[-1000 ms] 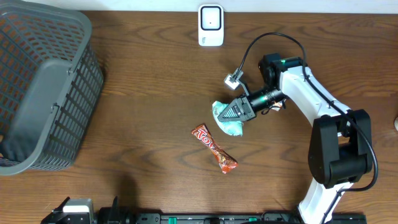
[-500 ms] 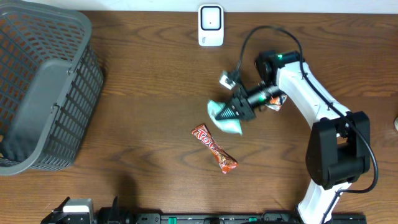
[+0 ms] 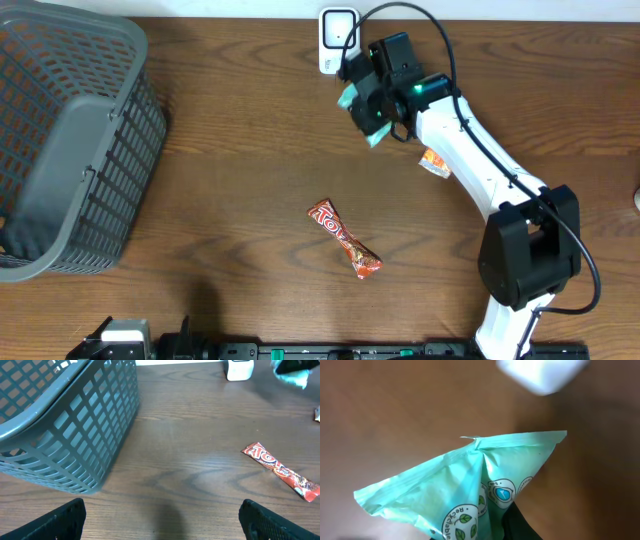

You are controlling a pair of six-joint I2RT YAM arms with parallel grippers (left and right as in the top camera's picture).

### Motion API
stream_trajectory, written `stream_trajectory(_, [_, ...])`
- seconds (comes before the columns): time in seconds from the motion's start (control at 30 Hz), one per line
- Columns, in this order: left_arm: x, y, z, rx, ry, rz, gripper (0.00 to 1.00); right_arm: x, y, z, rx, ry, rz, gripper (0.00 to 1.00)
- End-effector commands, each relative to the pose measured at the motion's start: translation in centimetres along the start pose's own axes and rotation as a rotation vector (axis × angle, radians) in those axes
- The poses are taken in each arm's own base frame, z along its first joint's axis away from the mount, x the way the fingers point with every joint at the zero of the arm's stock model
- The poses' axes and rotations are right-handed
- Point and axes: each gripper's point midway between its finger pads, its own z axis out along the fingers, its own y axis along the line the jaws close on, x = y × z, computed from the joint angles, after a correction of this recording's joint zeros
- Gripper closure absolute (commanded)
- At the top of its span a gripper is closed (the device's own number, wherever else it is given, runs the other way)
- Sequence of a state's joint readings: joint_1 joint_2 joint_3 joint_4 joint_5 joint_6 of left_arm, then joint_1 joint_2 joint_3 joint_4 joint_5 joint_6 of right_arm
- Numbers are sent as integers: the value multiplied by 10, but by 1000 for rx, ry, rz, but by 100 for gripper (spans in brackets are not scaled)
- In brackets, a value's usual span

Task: Scan the item barcode
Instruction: 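Raise the tissue pack toward the scanner with the right gripper, then hold the mint-green tissue pack in front of the scanner, right gripper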

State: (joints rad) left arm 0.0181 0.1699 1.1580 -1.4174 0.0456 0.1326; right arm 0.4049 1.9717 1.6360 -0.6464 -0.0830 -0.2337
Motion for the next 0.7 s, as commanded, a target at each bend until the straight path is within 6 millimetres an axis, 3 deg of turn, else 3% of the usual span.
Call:
stream_trajectory(0.0, [0,2,-2,-17,-4,10,2,-11,-42,6,206,-6,52,99])
stream_trajectory(0.43, [0,2,-2,-17,-4,10,2,-87,-101,51,469,-35,-75,99])
stream_trajectory(0.67, [0,2,-2,-17,-4,10,2,-104,-118,78,656,-6,-259,99])
